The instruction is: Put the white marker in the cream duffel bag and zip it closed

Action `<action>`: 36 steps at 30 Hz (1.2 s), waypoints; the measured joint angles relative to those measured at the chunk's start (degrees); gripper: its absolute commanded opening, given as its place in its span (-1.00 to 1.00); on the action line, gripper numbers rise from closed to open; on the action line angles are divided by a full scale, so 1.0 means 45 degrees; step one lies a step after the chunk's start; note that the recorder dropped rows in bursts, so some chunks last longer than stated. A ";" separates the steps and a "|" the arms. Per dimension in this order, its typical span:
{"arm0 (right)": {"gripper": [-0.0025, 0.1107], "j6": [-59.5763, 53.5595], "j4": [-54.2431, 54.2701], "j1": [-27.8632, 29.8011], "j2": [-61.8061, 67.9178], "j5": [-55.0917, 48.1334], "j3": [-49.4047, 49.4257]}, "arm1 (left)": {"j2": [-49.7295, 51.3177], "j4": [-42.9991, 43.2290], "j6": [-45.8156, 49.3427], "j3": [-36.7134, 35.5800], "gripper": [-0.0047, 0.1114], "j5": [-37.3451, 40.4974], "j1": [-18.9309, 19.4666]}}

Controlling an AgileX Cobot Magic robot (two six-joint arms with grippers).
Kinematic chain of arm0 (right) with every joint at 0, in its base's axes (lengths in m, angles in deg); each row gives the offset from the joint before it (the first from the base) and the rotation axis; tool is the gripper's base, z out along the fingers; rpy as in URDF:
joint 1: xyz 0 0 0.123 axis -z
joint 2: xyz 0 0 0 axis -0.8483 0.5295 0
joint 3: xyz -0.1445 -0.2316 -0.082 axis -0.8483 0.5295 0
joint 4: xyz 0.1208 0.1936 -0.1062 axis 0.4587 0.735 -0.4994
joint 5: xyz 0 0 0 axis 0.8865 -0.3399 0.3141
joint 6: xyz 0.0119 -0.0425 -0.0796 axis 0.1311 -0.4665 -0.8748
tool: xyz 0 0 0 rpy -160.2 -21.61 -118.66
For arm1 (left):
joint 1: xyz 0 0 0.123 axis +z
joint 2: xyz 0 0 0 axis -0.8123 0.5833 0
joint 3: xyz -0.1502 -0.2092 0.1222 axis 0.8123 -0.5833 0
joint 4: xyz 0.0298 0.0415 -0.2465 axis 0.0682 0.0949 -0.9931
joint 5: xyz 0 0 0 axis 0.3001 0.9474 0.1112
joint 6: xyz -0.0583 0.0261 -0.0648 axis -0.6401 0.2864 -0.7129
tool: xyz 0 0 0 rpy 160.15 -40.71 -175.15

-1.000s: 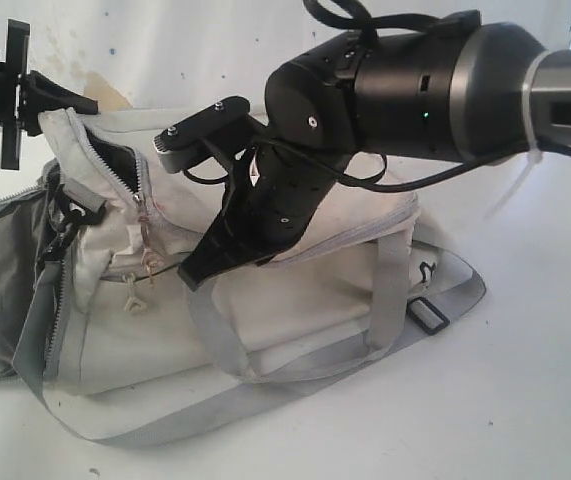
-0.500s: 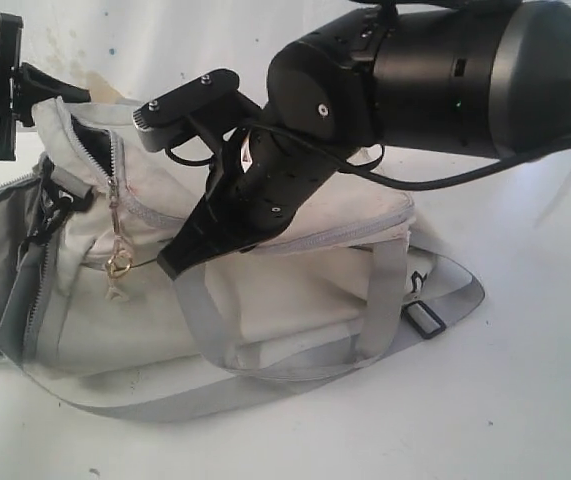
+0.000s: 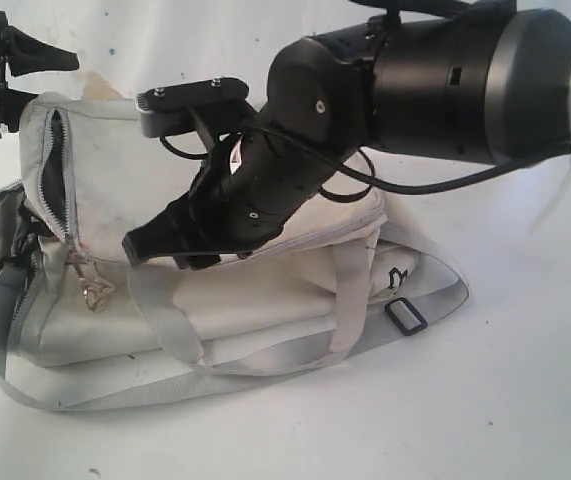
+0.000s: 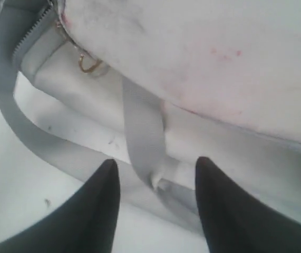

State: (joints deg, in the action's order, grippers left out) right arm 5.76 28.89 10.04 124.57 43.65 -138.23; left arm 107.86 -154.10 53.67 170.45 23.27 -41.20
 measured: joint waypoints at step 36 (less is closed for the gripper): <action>-0.20 -0.2874 0.3134 0.1995 0.1307 -0.1683 -0.1383 | -0.8191 0.8031 0.2236 -0.6262 0.14 -0.0574 0.0294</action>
State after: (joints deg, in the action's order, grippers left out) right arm -7.17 42.99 19.02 130.46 36.08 -144.45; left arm 70.99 -117.96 63.73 142.27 20.69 -39.88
